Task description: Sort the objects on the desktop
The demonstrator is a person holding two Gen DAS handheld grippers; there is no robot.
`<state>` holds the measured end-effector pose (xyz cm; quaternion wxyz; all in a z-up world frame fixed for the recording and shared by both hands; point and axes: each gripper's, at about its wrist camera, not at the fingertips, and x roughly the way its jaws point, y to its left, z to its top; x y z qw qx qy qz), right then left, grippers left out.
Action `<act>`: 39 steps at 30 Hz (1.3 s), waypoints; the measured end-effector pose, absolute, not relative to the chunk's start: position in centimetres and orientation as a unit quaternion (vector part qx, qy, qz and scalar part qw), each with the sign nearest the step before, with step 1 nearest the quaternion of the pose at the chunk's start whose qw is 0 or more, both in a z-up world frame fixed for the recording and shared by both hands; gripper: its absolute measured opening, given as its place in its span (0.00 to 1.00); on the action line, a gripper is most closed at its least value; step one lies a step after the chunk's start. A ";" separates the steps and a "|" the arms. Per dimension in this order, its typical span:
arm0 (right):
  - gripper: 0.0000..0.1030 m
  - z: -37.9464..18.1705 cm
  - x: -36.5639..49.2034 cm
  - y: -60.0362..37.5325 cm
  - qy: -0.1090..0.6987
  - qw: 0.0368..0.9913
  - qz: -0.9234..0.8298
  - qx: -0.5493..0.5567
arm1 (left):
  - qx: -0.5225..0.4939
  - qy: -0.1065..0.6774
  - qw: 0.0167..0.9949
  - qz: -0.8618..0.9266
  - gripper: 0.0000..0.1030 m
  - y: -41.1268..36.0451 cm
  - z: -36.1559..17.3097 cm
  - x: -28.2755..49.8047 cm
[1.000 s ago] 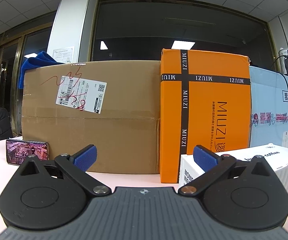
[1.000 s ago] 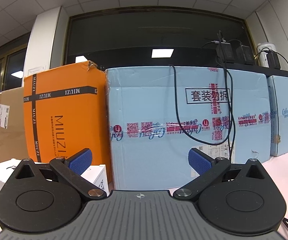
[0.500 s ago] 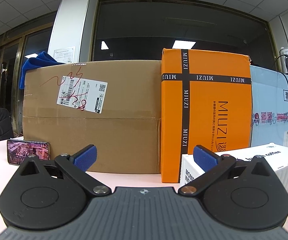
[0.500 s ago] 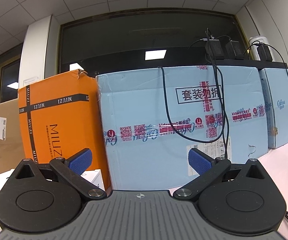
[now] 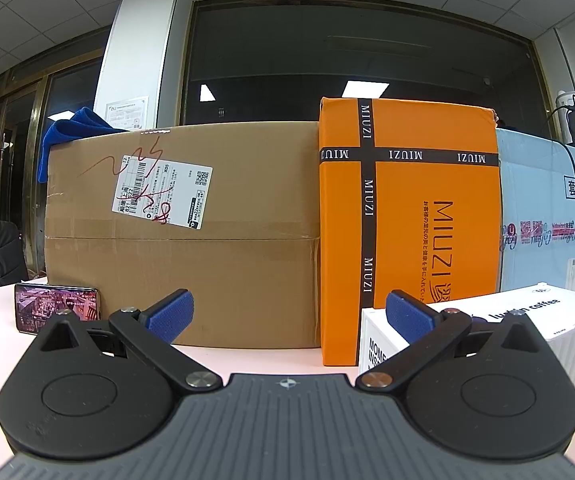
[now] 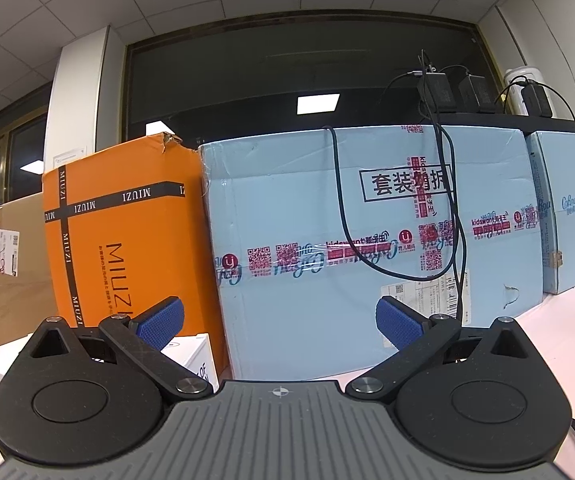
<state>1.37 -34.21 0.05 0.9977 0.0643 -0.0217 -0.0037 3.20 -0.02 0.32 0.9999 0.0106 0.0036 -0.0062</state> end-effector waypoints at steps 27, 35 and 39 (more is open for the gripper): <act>1.00 0.0 1.5 -34.2 -0.018 0.998 0.000 0.065 | 0.015 0.001 1.000 -0.006 1.00 -0.3 0.3 3.1; 1.00 0.0 1.5 -34.2 -0.017 0.998 0.001 0.065 | 0.015 0.002 1.000 -0.006 1.00 -0.3 0.3 3.1; 1.00 0.0 1.5 -34.2 -0.017 0.998 0.001 0.066 | 0.016 0.002 1.000 -0.006 1.00 -0.2 0.4 3.1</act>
